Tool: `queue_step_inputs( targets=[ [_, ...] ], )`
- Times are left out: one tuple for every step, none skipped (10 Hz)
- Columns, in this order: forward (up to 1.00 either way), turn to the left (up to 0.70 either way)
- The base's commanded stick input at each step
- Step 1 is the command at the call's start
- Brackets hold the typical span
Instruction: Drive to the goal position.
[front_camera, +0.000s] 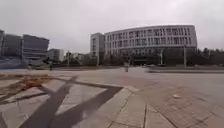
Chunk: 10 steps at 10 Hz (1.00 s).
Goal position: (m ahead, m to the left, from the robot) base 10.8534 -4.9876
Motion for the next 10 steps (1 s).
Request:
queue_step_inputs(
  targets=[
    [0.70, 0.00],
    [0.70, 0.00],
    [0.70, 0.00],
    [0.70, 0.00],
    [0.70, 0.00],
    [0.70, 0.00],
    [0.70, 0.00],
    [0.70, -0.08],
    [0.70, -0.23],
    [0.70, -0.35]
  ],
)
